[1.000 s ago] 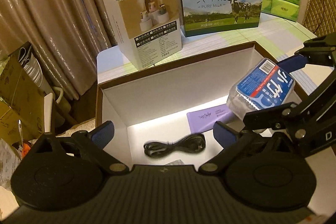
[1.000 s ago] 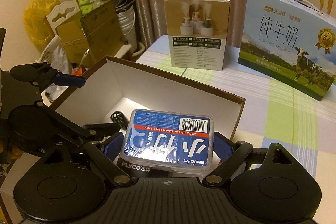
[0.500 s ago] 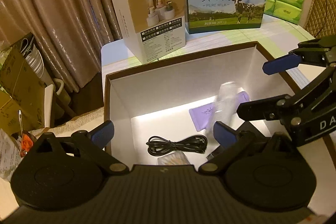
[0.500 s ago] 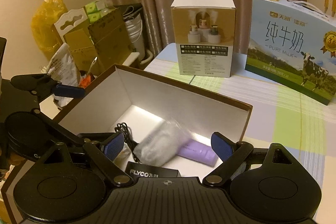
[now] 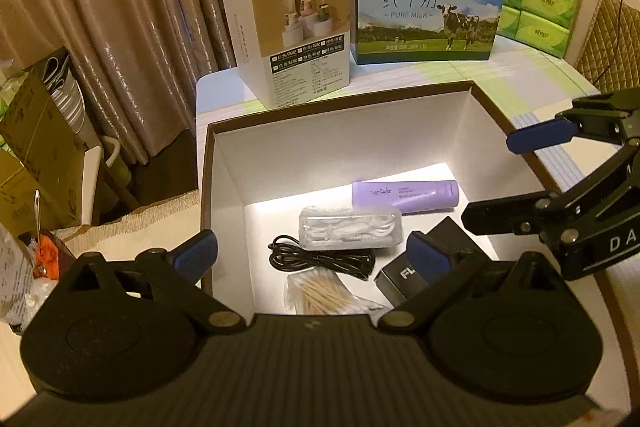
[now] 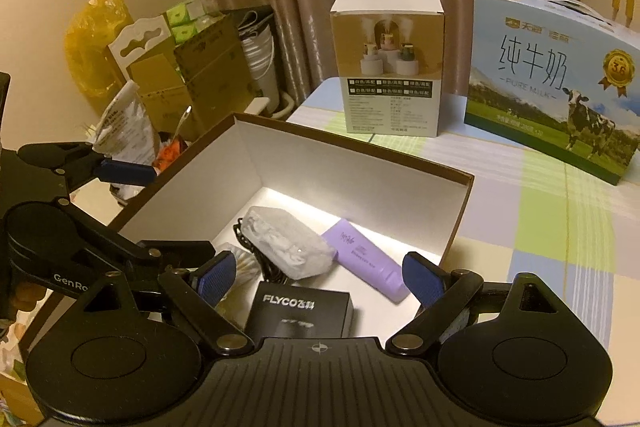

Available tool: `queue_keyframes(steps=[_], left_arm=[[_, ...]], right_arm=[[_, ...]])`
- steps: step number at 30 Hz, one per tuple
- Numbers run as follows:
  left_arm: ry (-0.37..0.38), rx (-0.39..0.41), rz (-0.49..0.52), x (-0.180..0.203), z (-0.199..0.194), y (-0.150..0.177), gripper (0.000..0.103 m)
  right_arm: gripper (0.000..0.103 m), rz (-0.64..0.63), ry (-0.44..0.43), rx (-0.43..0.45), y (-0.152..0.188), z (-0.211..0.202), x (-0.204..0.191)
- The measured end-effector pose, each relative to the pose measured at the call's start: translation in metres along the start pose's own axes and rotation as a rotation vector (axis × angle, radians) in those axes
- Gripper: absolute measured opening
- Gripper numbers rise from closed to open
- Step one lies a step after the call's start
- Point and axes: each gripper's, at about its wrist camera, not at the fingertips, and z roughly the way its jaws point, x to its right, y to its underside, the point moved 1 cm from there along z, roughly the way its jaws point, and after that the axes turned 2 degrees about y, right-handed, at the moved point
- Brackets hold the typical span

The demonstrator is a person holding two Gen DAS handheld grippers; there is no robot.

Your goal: Organize objects

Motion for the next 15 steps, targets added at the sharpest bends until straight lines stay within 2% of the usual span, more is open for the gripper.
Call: queue_keyframes(steps=[15], left_arm=[[0.009,0.017,-0.074,0.02,-0.049,0.019,0.1]], right_arm=[[0.089,0.058,0.009,0.037,0.029,-0.056,-0.012]])
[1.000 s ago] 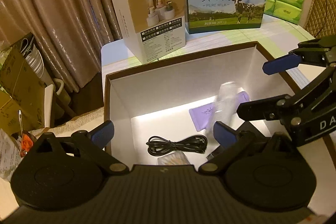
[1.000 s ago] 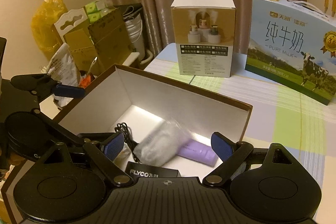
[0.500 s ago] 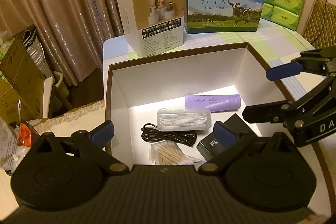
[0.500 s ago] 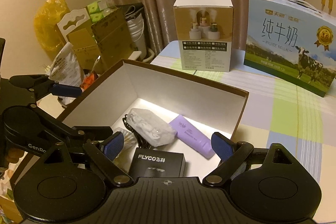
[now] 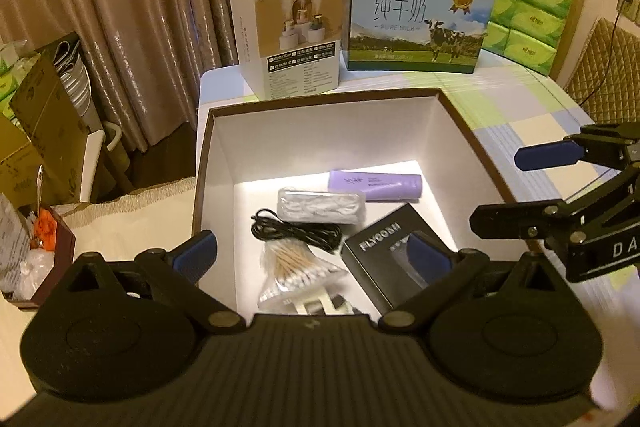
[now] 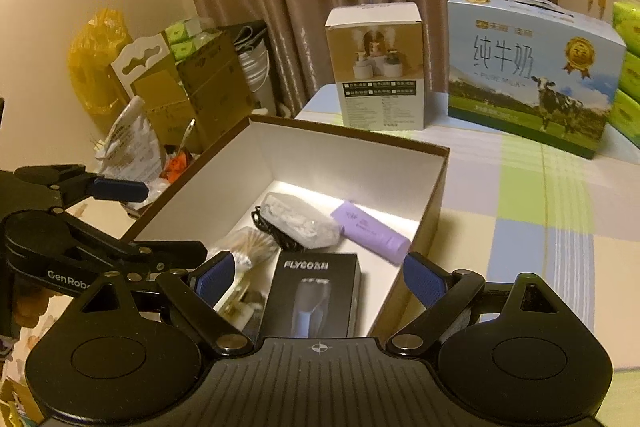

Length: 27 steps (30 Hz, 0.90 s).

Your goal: Organize objects

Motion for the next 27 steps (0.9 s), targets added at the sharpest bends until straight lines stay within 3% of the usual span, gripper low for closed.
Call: queue_keyframes(steps=[16,27], left_arm=[[-0.014,-0.037,-0.056,0.039,-0.054,0.052,0.1],[0.008,-0.013,-0.089,0.068,-0.089,0.077,0.102]], right_arm=[[0.096,0.082,0.02,0.017,0.059,-0.071,-0.013],[0.101,0.11,0.048,0.046,0.087,-0.111,-0.01]])
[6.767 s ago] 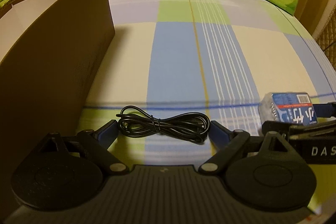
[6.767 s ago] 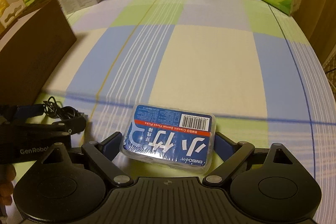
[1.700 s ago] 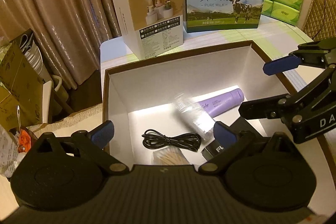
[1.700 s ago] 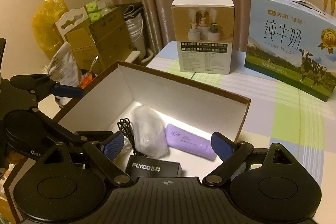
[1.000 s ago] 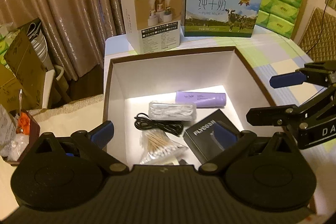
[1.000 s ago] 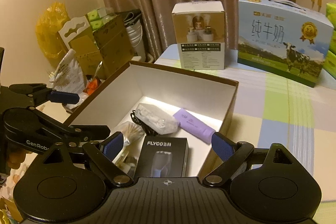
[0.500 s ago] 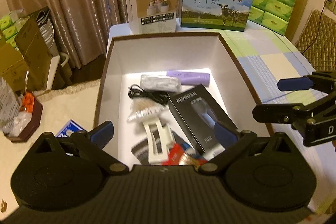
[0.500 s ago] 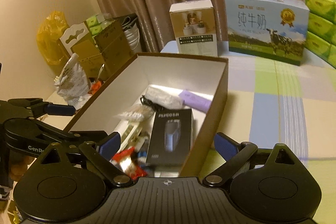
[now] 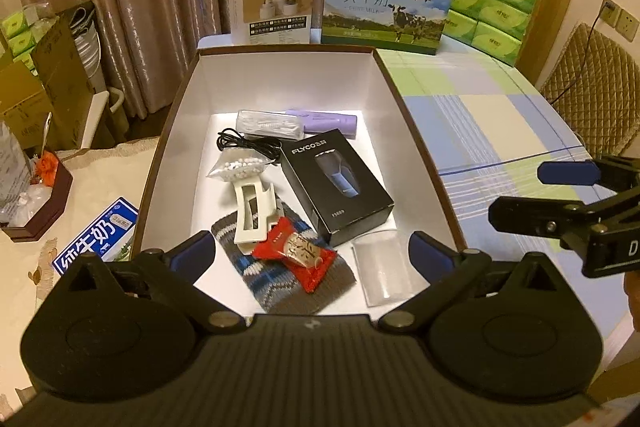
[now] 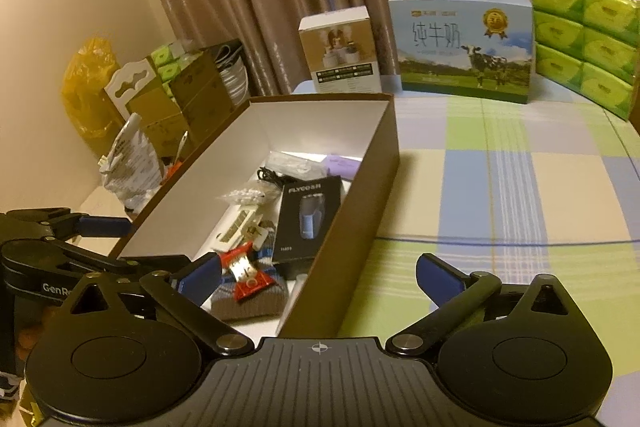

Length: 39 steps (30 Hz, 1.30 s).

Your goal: Organize objects

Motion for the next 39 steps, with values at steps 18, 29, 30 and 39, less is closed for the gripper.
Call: queue_keyframes(steps=[18,29,30,39], left_arm=[[-0.042,0.039,-0.051,0.086,-0.037,0.036,0.102],[0.011,0.044,-0.076,0.164,-0.05,0.06,0.102],[0.016,0.044,-0.073,0.171,-0.052,0.062,0.102],[0.031,0.044,-0.082,0.215,-0.063,0.088,0.102]], right_arm=[[0.101,-0.003,0.044,0.017,0.044,-0.086,0.063],[0.101,0.03,0.109,0.018,0.084,-0.15,0.121],[0.101,0.032,0.113,0.017,0.087,-0.155,0.125],[0.101,0.029,0.124,0.007,0.112,-0.187,0.147]])
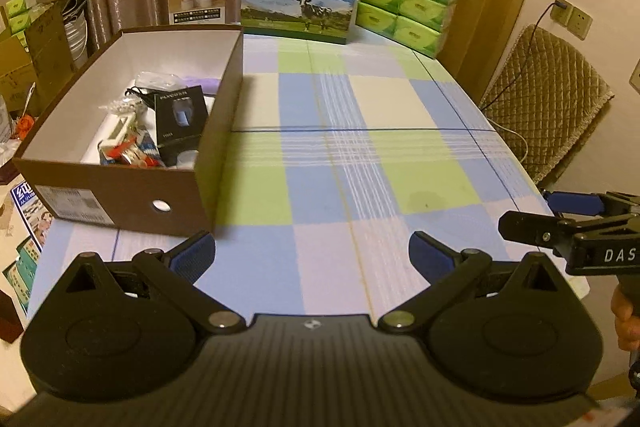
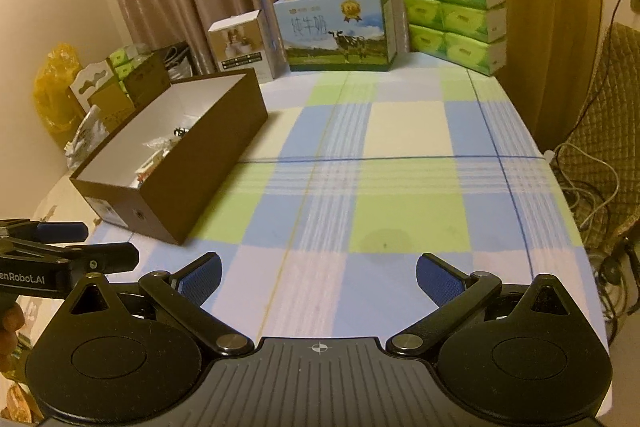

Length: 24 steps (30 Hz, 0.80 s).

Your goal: Organize objects

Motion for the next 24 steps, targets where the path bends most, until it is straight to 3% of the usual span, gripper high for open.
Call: queue_keyframes(steps=[24], left_arm=[[-0.025,0.003,-0.013,0.02,-0.021,0.029,0.102]], right_arm=[[0.101,-0.011,-0.006,-0.005,0.02,-0.015,0.007]])
